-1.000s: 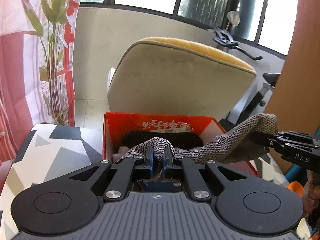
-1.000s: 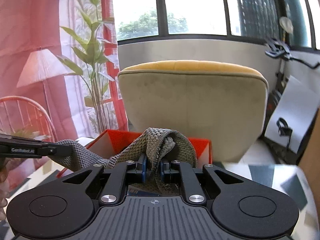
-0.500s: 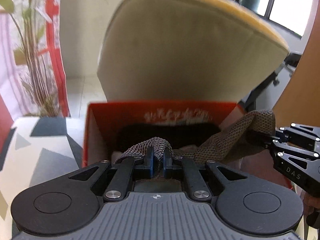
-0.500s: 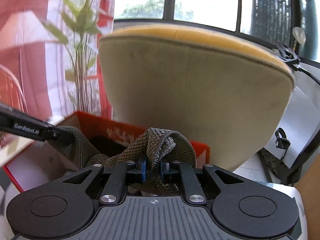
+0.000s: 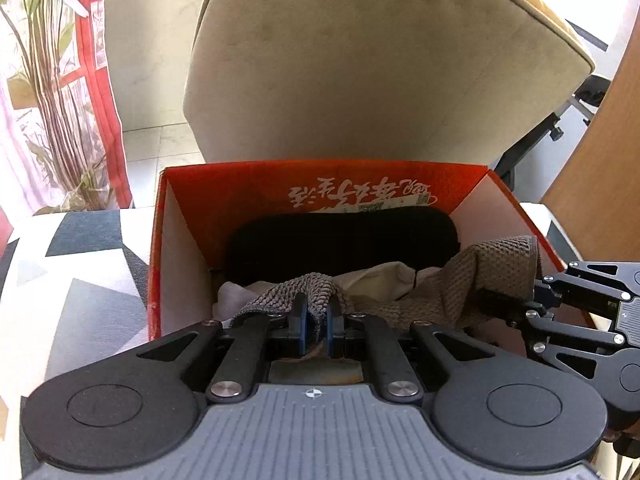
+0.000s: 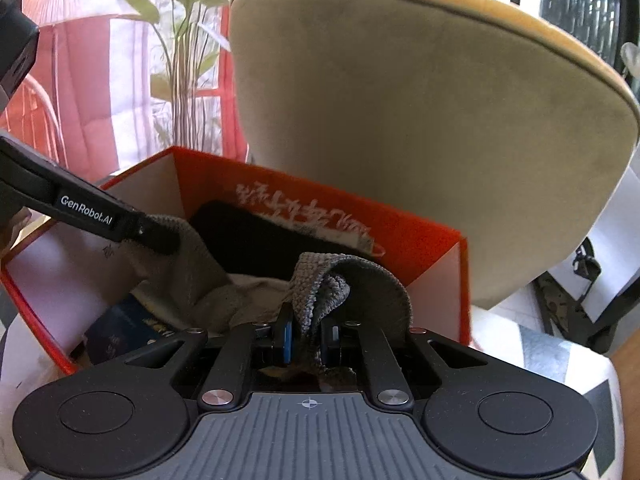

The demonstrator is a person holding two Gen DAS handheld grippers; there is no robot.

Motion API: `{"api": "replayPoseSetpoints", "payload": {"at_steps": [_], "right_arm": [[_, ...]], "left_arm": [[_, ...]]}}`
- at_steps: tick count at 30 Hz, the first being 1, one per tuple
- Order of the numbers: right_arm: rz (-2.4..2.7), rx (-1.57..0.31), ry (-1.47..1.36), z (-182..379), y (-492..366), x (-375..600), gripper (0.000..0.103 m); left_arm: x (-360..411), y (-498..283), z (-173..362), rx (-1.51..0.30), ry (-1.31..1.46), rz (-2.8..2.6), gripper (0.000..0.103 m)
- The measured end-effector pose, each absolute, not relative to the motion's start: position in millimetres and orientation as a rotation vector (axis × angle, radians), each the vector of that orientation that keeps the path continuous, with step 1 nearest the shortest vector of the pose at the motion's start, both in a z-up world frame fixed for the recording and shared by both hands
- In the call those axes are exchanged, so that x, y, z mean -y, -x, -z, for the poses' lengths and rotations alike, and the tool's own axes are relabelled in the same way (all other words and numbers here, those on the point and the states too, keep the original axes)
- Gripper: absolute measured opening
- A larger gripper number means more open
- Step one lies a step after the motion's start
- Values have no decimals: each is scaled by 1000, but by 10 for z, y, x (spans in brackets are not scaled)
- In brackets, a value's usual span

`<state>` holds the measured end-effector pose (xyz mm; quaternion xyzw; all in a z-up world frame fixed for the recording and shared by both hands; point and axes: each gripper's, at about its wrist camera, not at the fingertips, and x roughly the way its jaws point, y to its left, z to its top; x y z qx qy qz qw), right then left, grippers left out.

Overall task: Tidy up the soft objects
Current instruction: 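Lower the towel into the box and open the right gripper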

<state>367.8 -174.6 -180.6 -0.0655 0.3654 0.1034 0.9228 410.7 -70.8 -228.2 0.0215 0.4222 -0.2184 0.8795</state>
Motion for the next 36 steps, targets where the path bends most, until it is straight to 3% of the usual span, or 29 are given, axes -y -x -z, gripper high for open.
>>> {"api": "replayPoseSetpoints", "payload": {"at_steps": [12, 14, 16, 21, 24, 28, 30, 34, 36], "right_arm": [[-164, -798, 107, 1805, -3663, 1838, 17], [-158, -804, 98, 1777, -3637, 1870, 21], [-152, -806, 87, 1740, -3594, 1903, 23], [-137, -802, 61, 1595, -3440, 1975, 29], [-130, -789, 47, 1473, -3308, 2006, 38], [-121, -756, 52, 1300, -3097, 2027, 57], [-115, -739, 53, 1219, -2987, 2043, 67], [-115, -695, 36, 1070, -2795, 2068, 101], [-112, -669, 30, 1002, -2701, 2067, 103]], "left_arm": [[649, -4033, 2167, -858, -62, 427, 15], [656, -4008, 2130, -848, -64, 420, 25], [654, -3969, 2092, -831, -63, 415, 43], [630, -3817, 1927, -790, -72, 407, 61], [607, -3686, 1835, -763, -82, 396, 74], [547, -3479, 1713, -720, -74, 384, 96], [507, -3361, 1657, -700, -67, 377, 101], [429, -3144, 1585, -675, -68, 345, 103], [395, -3035, 1559, -662, -80, 323, 103]]}}
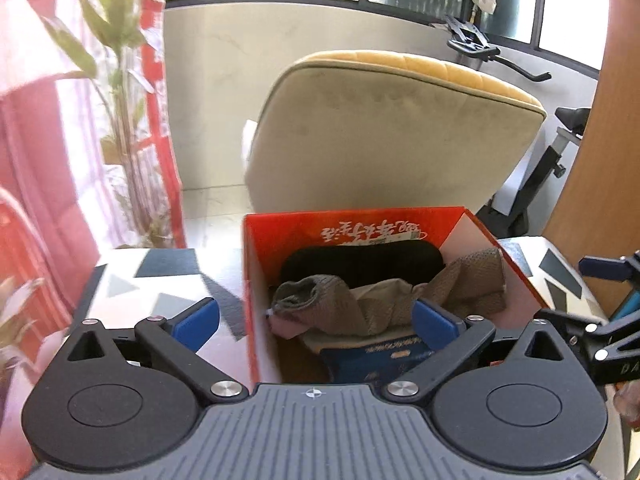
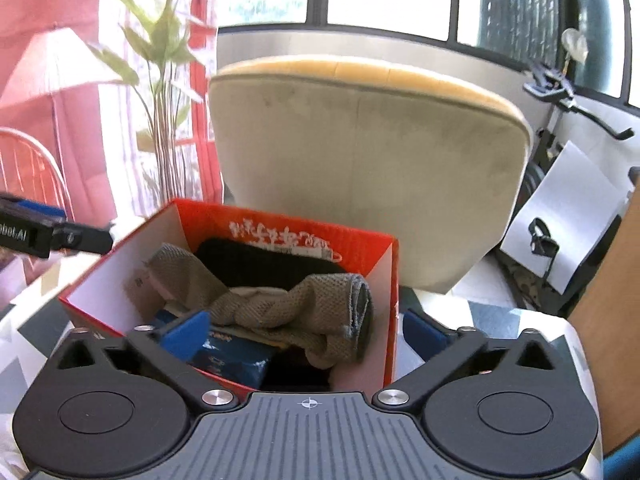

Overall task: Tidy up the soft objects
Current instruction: 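Lower the towel into the box and open the right gripper, then withdraw the right tool to the white fluffy fur strip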

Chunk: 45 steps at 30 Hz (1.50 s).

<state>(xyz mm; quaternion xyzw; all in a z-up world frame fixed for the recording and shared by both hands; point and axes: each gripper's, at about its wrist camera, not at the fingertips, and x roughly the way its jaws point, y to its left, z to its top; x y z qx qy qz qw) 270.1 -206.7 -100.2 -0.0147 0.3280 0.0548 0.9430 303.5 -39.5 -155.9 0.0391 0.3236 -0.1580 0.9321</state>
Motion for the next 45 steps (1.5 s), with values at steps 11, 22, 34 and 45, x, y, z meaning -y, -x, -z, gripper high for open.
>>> {"api": "replayPoseSetpoints", "payload": {"at_steps": [11, 22, 34, 45], "right_arm": [[-98, -646, -9, 1007, -2290, 1993, 103], [-63, -654, -62, 1194, -1877, 2058, 103], [-45, -688, -68, 1444, -1561, 2054, 103], [-71, -730, -62, 1612, -1462, 1951, 103]], "left_arm": [[59, -2410, 1543, -593, -97, 208, 103], [-210, -1931, 1762, -612, -60, 158, 103], [-239, -1654, 2020, -637, -23, 173, 103], [-227, -1566, 2226, -689, -8, 186, 103]]}}
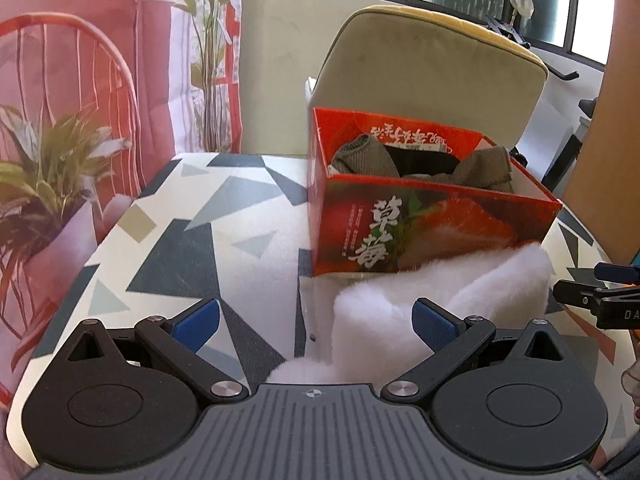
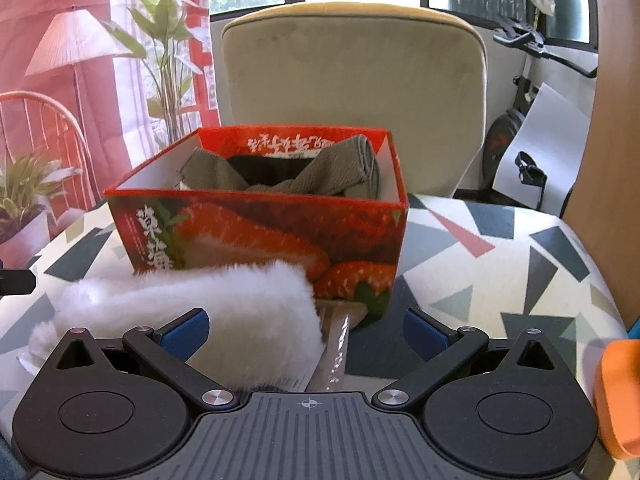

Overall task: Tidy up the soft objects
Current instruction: 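Withdraw the right tool to the white fluffy fur strip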

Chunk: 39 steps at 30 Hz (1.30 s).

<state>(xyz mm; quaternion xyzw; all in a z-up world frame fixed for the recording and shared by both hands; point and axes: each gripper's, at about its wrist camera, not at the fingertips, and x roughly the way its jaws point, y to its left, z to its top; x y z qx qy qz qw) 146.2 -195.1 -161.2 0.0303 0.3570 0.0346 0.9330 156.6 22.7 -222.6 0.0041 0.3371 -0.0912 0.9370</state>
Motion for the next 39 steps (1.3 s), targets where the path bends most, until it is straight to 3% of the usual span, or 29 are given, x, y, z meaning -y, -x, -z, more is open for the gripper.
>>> {"api": "replayPoseSetpoints", "payload": {"at_steps": [39], "right_arm": [[-126, -758, -50, 1814, -1563, 1852, 99]], "left_arm": [[-299, -1683, 2403, -770, 68, 213, 100]]}}
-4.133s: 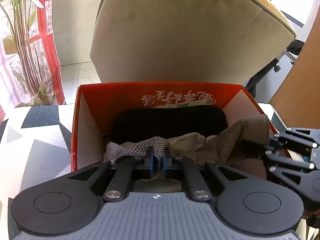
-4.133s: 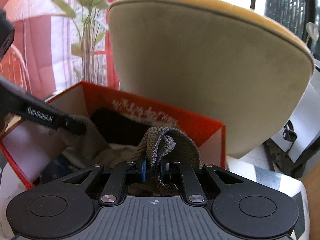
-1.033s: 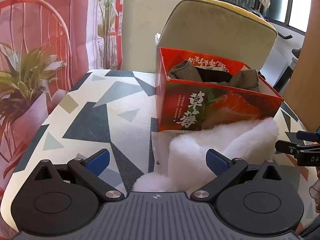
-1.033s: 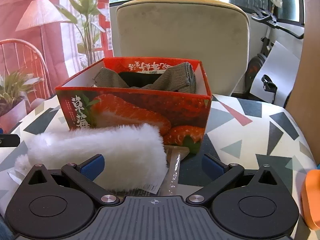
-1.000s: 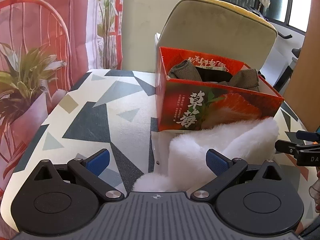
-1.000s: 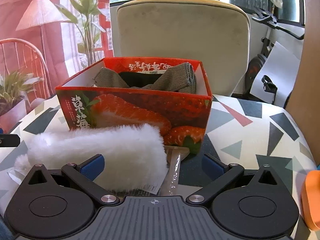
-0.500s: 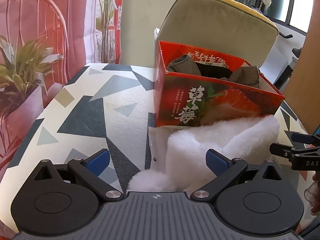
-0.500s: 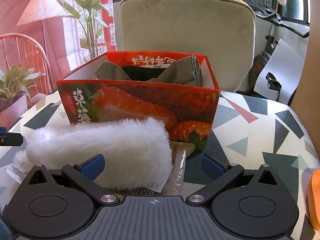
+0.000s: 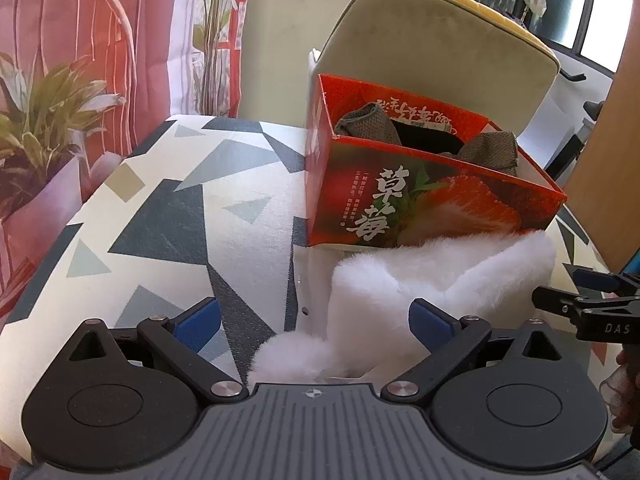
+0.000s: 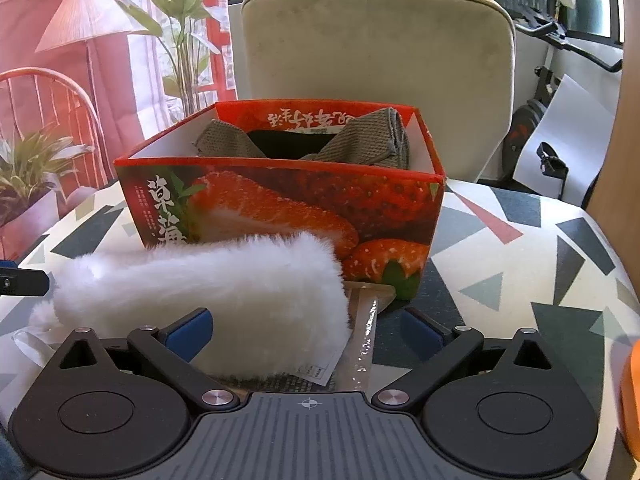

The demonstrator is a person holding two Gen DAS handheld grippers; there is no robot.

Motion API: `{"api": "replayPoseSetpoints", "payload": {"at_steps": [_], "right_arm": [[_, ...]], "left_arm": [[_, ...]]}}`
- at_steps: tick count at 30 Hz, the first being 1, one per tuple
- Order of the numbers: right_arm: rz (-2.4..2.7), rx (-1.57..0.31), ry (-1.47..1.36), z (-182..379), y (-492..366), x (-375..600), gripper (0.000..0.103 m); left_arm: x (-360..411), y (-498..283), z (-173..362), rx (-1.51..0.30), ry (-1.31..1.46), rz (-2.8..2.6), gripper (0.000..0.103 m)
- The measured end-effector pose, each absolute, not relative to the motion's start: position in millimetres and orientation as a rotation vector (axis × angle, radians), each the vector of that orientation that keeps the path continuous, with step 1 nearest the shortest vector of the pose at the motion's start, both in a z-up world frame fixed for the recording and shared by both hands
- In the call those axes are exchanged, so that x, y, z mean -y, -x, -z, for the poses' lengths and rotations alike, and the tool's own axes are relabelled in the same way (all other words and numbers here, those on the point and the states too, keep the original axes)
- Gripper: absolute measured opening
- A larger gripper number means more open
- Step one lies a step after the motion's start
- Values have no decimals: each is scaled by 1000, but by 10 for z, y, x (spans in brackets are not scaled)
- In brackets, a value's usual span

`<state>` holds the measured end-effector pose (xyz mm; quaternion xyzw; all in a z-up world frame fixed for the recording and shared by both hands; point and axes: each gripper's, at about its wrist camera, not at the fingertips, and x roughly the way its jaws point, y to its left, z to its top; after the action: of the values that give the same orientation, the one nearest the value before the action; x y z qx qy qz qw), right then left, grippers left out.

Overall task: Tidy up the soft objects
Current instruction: 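Close the right gripper on the white fur strip and lift it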

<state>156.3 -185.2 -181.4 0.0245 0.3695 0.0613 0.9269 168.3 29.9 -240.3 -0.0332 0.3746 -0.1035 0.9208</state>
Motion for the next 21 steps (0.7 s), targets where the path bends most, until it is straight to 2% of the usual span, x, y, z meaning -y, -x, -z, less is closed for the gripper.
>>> {"api": "replayPoseSetpoints", "payload": {"at_steps": [4, 15, 21], "right_arm": [[-129, -758, -44, 1811, -1565, 1846, 98], [-187, -750, 22, 1809, -1712, 1793, 97], [-234, -772, 55, 1837, -1799, 1771, 91]], "left_arm": [[-298, -1683, 2410, -779, 94, 234, 97], [-112, -1748, 2440, -820, 124, 369, 96], [46, -1799, 2542, -840, 86, 409, 97]]}}
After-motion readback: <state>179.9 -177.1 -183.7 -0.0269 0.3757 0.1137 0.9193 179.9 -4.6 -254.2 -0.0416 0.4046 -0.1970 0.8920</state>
